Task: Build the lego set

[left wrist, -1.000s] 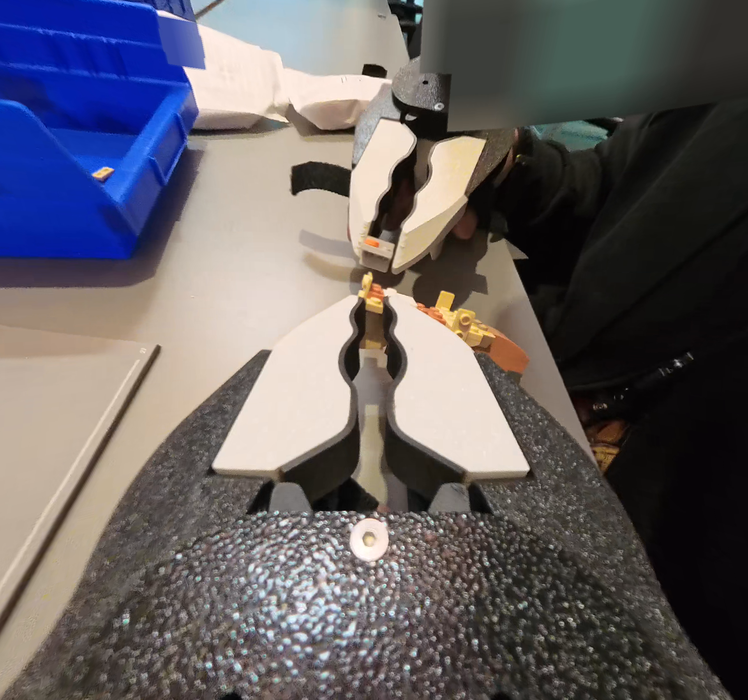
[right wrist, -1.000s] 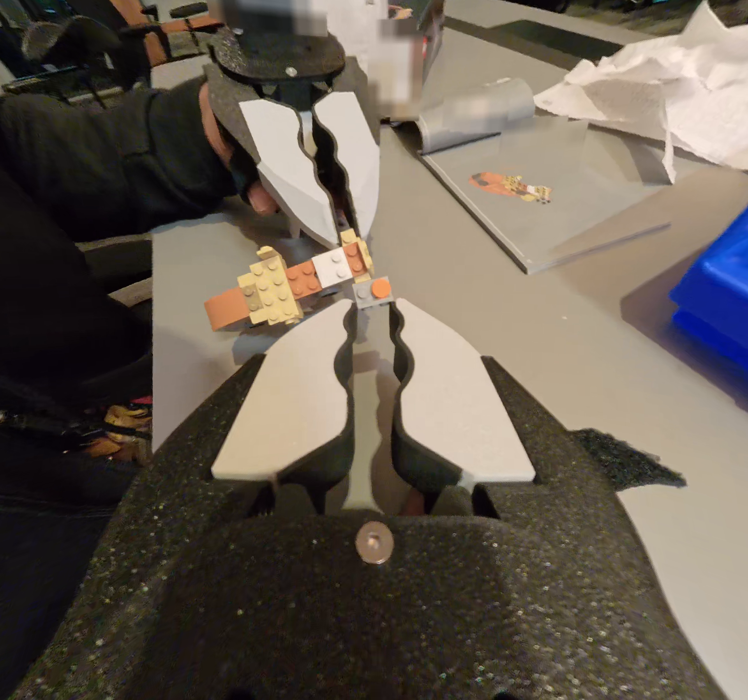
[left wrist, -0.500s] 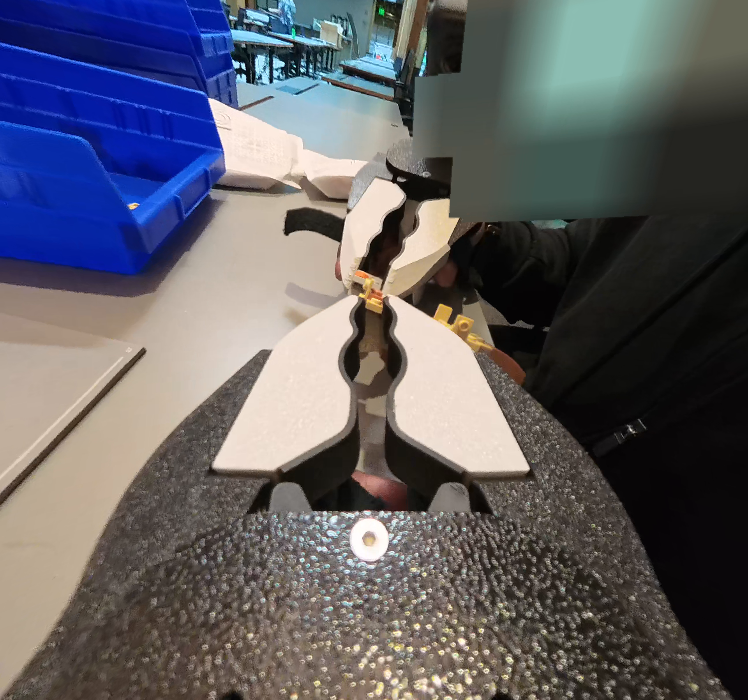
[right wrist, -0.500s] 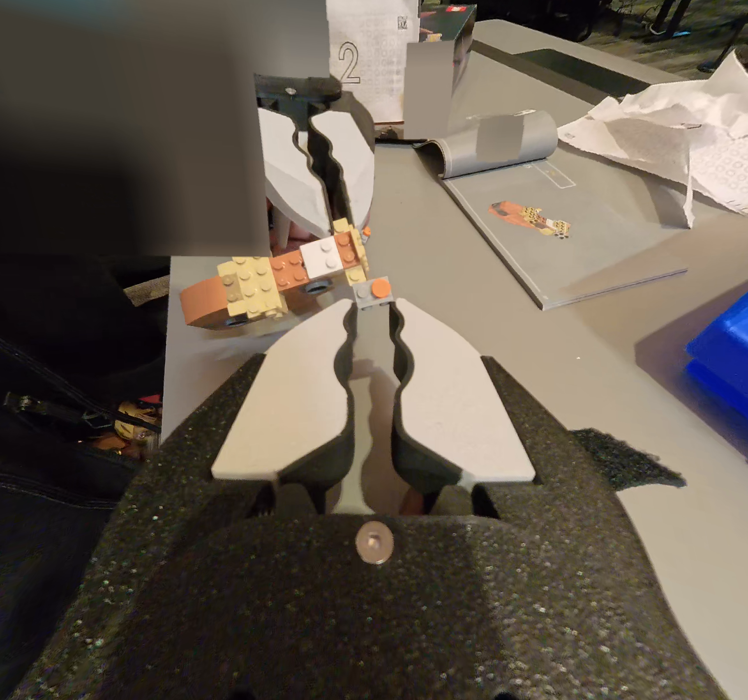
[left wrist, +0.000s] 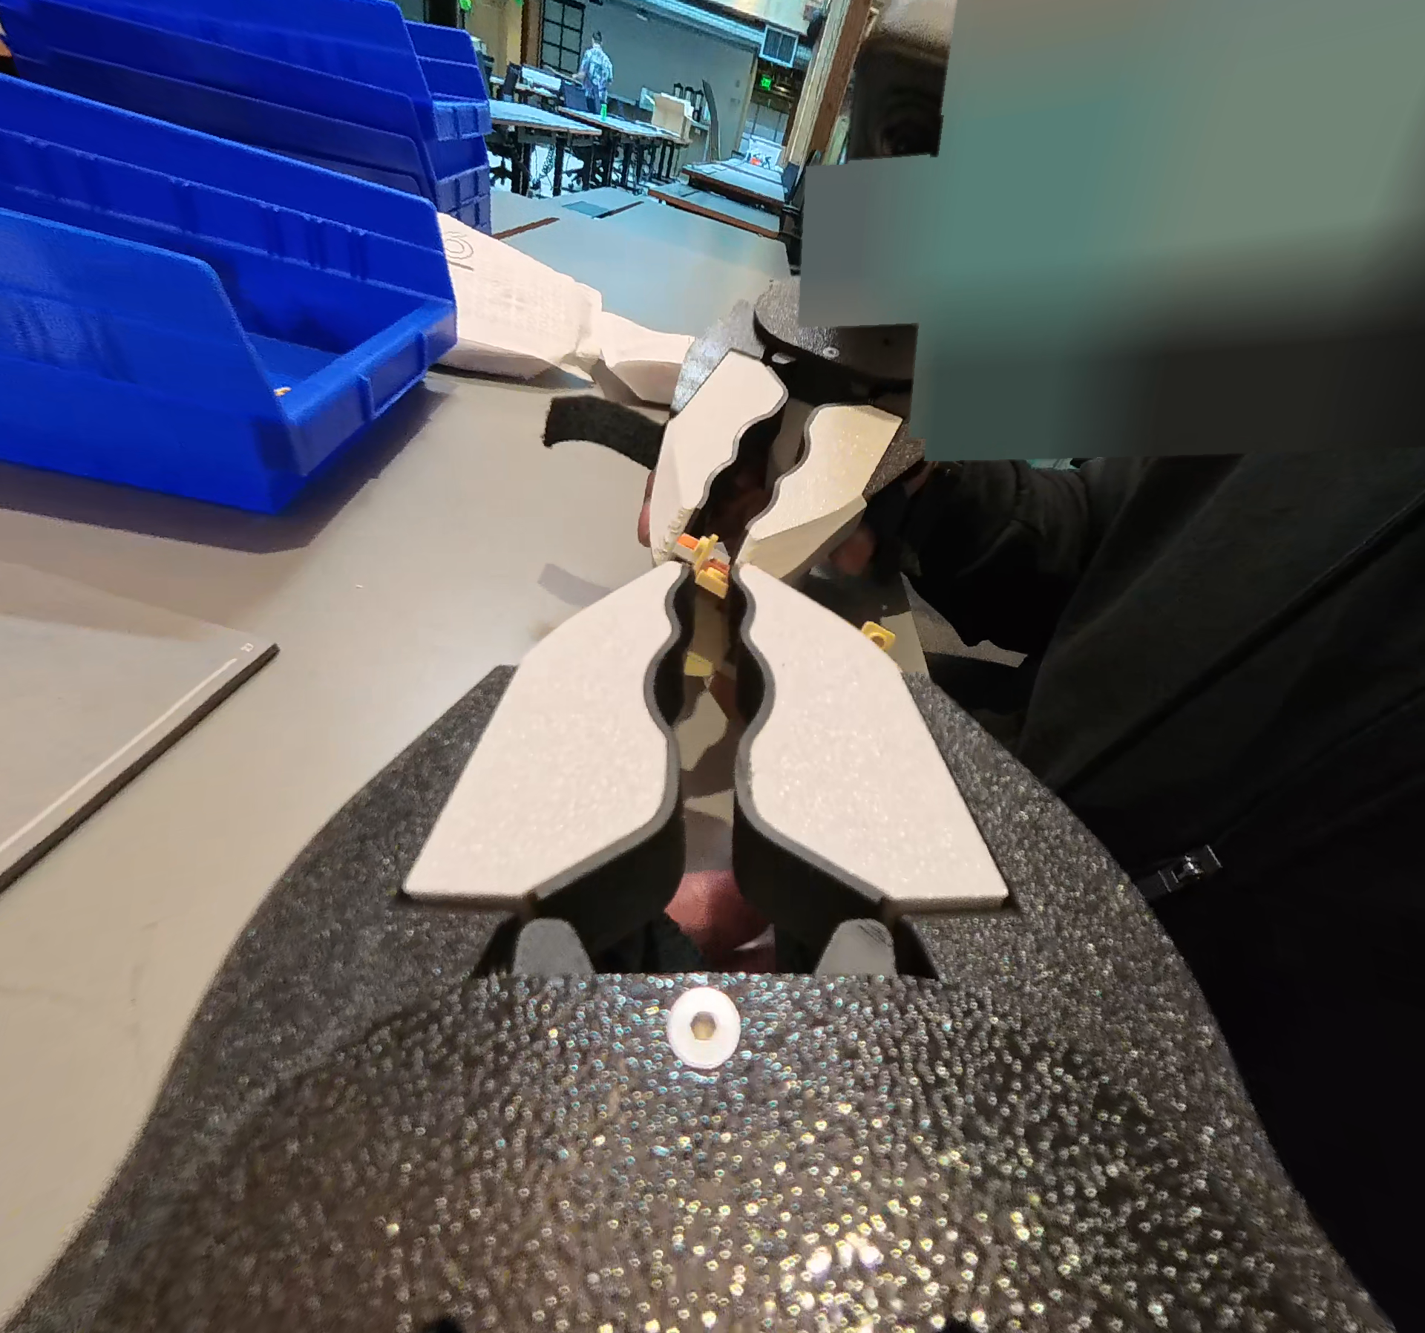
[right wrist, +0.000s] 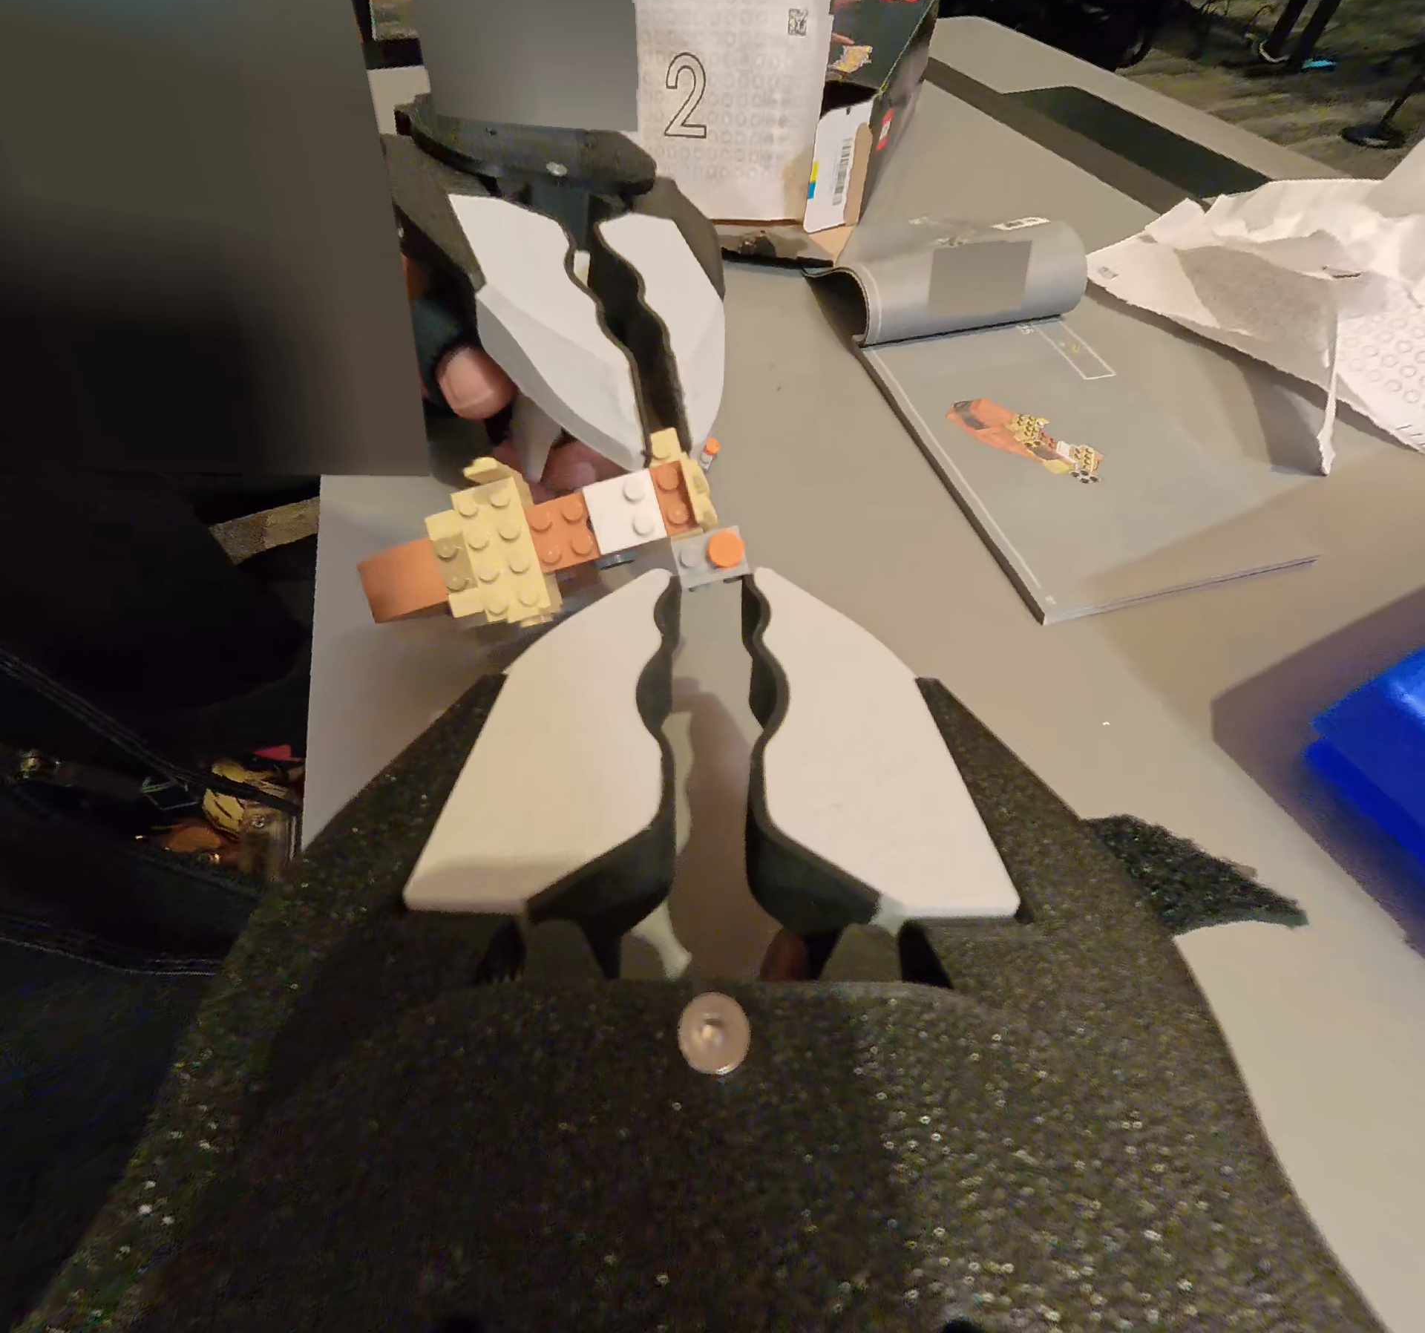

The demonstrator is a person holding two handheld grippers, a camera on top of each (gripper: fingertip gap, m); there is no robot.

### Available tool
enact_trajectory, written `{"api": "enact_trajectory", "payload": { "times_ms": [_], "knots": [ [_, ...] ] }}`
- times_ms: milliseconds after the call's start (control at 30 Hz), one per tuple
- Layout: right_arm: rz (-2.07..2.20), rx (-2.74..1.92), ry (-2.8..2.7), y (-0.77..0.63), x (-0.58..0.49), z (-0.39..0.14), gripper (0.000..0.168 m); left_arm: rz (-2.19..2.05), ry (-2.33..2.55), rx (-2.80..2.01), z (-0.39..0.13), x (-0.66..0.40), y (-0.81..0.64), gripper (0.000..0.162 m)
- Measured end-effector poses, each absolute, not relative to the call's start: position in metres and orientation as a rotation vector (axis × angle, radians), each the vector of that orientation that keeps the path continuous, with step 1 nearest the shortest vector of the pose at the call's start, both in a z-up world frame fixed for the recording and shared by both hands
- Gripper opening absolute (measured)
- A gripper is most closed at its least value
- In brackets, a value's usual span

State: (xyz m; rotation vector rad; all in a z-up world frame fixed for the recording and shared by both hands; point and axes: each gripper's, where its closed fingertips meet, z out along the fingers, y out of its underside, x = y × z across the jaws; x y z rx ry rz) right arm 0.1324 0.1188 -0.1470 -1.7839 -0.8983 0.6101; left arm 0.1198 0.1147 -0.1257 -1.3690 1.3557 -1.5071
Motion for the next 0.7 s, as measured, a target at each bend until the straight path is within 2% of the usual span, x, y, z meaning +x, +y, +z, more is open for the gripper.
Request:
{"api": "enact_trajectory", "payload": {
  "times_ms": [467, 700],
  "knots": [
    [0.524, -1.812, -0.911, 0.125, 0.129, -0.151, 0.015, -1.53, 1.311, -1.396, -0.124, 0.119, 0.121, 0.007],
    [0.453, -1.919, -0.898, 0.13, 0.137, -0.172, 0.015, -1.223, 1.478, -1.505, -0.154, 0.119, 0.132, 0.007]
  ]
}}
